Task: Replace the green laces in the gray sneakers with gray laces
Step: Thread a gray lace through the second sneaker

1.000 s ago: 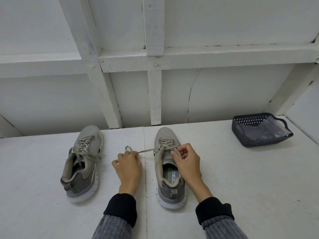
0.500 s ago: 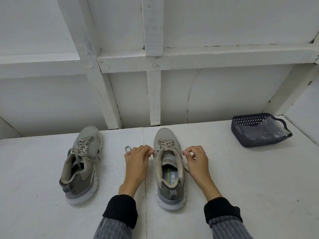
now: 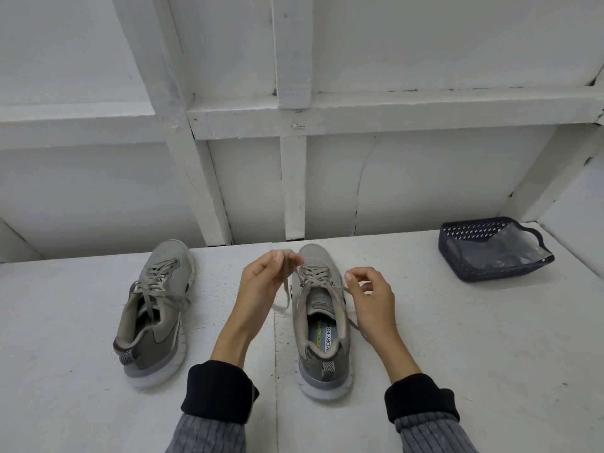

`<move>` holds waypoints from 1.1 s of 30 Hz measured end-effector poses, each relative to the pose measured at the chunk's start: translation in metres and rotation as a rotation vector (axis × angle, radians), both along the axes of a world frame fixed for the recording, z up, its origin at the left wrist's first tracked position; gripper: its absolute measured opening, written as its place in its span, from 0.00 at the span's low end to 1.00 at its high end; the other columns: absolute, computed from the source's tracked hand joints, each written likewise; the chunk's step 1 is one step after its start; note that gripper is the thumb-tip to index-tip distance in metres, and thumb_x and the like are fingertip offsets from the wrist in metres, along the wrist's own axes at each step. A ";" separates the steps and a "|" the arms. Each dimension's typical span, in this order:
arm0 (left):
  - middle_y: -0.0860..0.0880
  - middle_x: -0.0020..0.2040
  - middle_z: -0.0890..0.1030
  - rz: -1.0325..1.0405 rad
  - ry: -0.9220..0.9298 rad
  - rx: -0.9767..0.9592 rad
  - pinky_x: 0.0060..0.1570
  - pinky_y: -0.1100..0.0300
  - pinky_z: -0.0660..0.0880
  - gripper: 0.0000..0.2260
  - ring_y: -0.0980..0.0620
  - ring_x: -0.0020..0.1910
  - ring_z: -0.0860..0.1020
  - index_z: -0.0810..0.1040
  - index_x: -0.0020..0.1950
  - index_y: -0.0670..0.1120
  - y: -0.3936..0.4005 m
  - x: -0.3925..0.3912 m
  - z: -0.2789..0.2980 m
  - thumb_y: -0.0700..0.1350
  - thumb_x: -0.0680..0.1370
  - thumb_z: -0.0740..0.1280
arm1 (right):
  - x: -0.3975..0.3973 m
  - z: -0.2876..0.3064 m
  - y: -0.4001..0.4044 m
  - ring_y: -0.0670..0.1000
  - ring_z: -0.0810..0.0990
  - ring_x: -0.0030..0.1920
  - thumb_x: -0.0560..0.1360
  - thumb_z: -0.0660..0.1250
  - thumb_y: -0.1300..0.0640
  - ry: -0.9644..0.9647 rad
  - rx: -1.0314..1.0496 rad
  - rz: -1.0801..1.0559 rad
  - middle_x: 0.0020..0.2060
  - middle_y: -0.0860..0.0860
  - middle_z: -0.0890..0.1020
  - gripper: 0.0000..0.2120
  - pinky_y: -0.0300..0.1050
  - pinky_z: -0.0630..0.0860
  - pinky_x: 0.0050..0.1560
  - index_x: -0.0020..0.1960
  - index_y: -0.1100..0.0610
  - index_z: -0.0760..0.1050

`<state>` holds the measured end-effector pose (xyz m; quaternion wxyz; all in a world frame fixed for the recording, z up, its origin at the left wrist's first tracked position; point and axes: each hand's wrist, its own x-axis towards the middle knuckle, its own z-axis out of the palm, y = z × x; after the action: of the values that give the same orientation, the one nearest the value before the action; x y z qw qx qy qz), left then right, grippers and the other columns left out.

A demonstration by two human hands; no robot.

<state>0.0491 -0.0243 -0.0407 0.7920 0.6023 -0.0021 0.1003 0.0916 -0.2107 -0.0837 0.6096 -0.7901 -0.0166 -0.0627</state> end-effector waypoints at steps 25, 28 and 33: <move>0.56 0.45 0.82 0.321 -0.053 0.680 0.45 0.70 0.75 0.13 0.61 0.45 0.79 0.79 0.46 0.57 -0.022 0.003 -0.025 0.37 0.79 0.68 | -0.007 0.029 0.011 0.49 0.81 0.43 0.79 0.64 0.58 0.188 0.018 0.261 0.39 0.49 0.83 0.04 0.45 0.77 0.48 0.49 0.53 0.78; 0.55 0.45 0.82 0.428 0.029 0.587 0.44 0.69 0.75 0.08 0.60 0.44 0.79 0.79 0.46 0.52 -0.015 0.008 -0.028 0.39 0.80 0.67 | -0.006 0.039 0.002 0.39 0.80 0.39 0.80 0.64 0.54 0.185 -0.003 0.341 0.35 0.45 0.83 0.10 0.34 0.74 0.42 0.42 0.55 0.79; 0.50 0.45 0.80 0.535 0.256 0.268 0.43 0.64 0.78 0.03 0.56 0.40 0.79 0.78 0.50 0.45 -0.001 0.017 -0.042 0.40 0.81 0.65 | 0.000 0.050 -0.011 0.45 0.68 0.33 0.81 0.60 0.54 0.067 0.206 0.167 0.26 0.42 0.70 0.13 0.35 0.68 0.39 0.39 0.57 0.74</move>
<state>0.0658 -0.0256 -0.0825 0.6451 0.6879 0.2427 0.2273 0.0920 -0.2221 -0.0334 0.6909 -0.7207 -0.0556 0.0131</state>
